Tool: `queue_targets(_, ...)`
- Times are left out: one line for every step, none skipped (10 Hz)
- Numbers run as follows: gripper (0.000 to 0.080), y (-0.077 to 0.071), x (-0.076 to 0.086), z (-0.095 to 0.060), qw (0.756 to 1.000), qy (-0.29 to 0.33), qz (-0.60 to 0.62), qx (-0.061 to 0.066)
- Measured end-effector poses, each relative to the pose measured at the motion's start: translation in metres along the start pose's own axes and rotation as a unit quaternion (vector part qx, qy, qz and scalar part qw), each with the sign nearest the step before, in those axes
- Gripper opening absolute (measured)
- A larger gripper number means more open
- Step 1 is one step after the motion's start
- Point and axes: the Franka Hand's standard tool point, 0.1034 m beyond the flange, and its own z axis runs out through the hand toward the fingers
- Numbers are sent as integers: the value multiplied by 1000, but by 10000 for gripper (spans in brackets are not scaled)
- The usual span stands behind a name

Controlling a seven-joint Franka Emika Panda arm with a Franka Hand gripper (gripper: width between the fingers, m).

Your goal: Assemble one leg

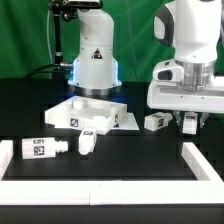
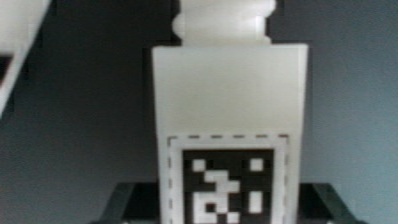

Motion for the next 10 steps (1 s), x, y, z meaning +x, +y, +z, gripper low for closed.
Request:
queue_targets(284, 0, -2, 6, 1000, 0, -1, -1)
queue_targets(284, -2, -6, 10, 1000, -2, 1, -3)
queue_targets(284, -4, -7, 11, 1000, -1, -2, -3)
queue_targets(284, -4, -7, 11, 1000, -1, -2, -3)
queue_targets(284, -4, -7, 11, 1000, -1, -3, -3)
queue_targets(284, -3, -7, 11, 1000, -1, -3, -3)
queue_targets(284, 1, -11, 14, 1000, 2, -9, -4)
queue_targets(284, 3, -22, 16, 1000, 3, -16, -5)
queue_targets(284, 7, -29, 17, 1000, 3, -20, -8)
queue_targets(284, 11, -31, 17, 1000, 2, -17, -9)
